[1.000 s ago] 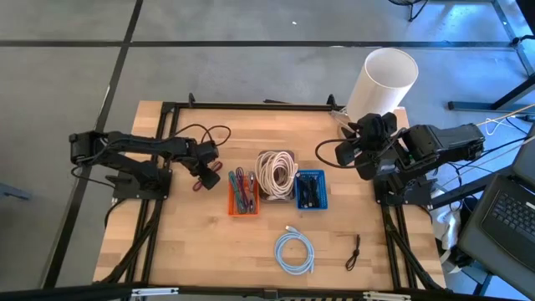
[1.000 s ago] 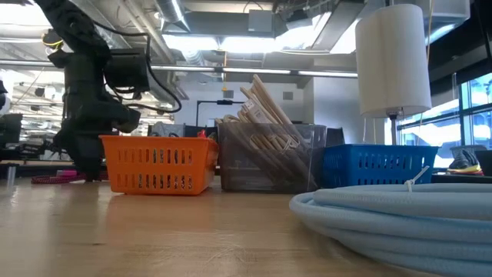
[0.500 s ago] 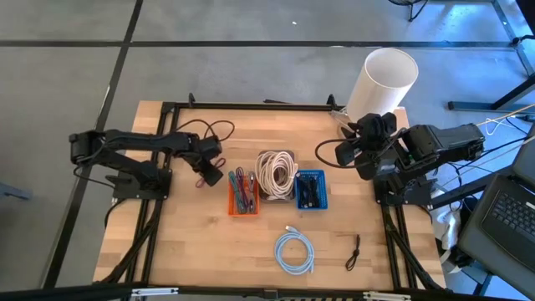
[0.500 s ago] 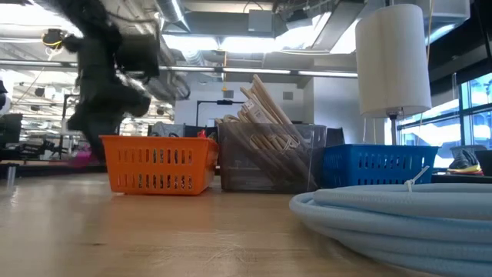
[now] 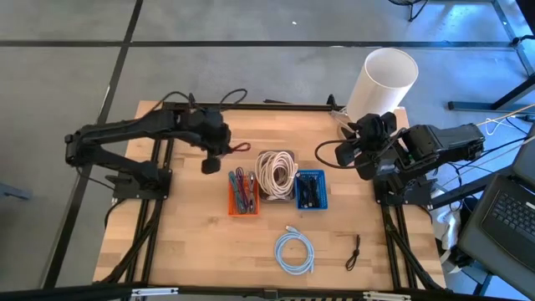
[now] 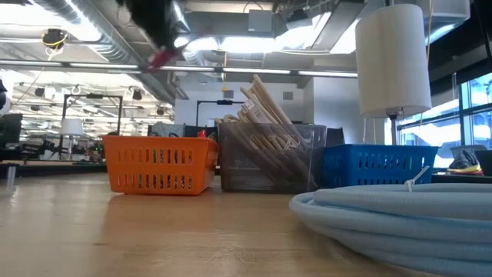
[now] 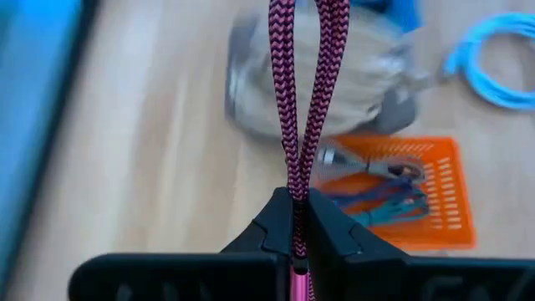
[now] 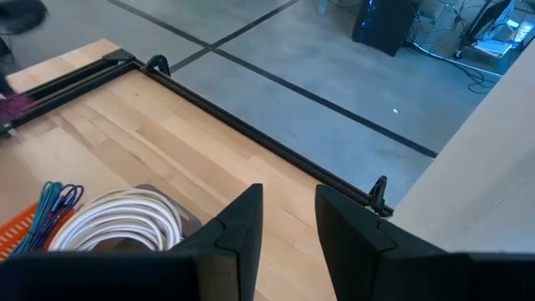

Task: Pick & Place USB Port
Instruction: Put the black and pink charger cable into the orange bin

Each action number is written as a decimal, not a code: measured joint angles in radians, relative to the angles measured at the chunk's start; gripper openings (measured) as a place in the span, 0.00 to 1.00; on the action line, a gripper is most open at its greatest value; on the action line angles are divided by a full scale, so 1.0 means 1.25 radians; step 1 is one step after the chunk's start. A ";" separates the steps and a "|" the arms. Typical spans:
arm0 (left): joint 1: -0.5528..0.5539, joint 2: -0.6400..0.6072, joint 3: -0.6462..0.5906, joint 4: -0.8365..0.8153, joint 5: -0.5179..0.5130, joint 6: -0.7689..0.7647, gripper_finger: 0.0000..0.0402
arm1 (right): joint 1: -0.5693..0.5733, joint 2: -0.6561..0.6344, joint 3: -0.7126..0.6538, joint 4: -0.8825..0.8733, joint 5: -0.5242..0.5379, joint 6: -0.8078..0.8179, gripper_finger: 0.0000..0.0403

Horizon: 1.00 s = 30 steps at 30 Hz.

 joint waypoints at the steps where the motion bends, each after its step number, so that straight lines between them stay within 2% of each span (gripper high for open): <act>1: -0.011 0.000 0.028 0.001 -0.003 0.061 0.02 | 0.000 0.000 0.000 0.000 0.000 0.000 0.28; 7: -0.051 0.040 0.167 -0.047 -0.077 0.308 0.02 | 0.000 0.000 0.000 0.011 0.000 0.000 0.28; 11: -0.100 0.134 0.248 -0.145 -0.144 0.457 0.02 | 0.000 0.000 0.000 0.016 0.000 0.000 0.28; 17: -0.164 0.285 0.297 -0.251 -0.395 0.729 0.02 | 0.000 0.000 0.000 0.018 0.000 0.000 0.28; 19: -0.178 0.322 0.297 -0.252 -0.448 0.798 0.02 | 0.000 0.000 0.000 0.017 -0.001 0.000 0.28; 24: -0.228 0.381 0.297 -0.249 -0.452 0.885 0.02 | 0.000 0.000 0.000 0.008 -0.001 0.000 0.28; 30: -0.295 0.413 0.297 -0.238 -0.435 0.881 0.02 | 0.000 0.000 0.000 -0.009 -0.001 -0.002 0.28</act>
